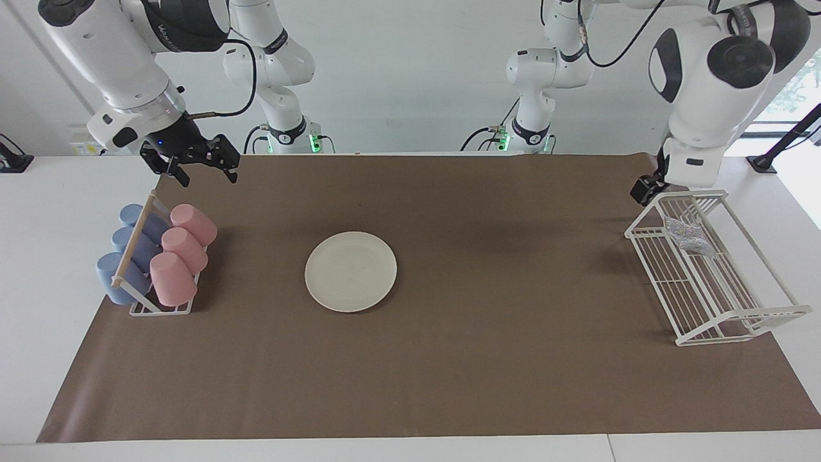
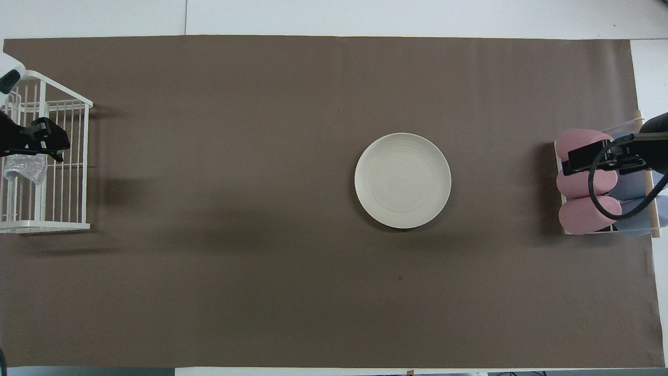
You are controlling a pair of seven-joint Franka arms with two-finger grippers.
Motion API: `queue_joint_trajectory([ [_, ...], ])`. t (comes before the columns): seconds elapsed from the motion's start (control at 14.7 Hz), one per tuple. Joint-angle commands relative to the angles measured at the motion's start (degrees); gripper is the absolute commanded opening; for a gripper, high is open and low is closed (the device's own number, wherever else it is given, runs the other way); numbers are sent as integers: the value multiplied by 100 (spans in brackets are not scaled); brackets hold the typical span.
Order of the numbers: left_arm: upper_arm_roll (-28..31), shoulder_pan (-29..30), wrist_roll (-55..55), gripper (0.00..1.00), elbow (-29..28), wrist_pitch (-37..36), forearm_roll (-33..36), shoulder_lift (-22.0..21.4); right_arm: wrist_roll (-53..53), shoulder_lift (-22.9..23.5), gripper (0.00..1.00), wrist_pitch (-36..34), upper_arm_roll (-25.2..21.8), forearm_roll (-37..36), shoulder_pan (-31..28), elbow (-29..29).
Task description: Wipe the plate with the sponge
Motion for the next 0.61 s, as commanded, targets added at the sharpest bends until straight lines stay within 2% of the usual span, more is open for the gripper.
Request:
queue_joint_trajectory([
  [0.0, -16, 165, 470, 100, -169, 15, -736, -473, 112, -47, 100, -33, 43, -107, -15, 17],
  [0.2, -16, 262, 996, 100, -317, -187, -1352, -772, 112, -47, 100, -41, 43, -108, -15, 17],
  [0.41, -25, 201, 1086, 100, -783, 74, -1398, -984, 120, -47, 100, -41, 43, -107, -14, 17],
  [0.54, -25, 52, 1069, 100, -863, 234, -1398, -950, 112, -47, 100, -41, 43, -116, -15, 17],
])
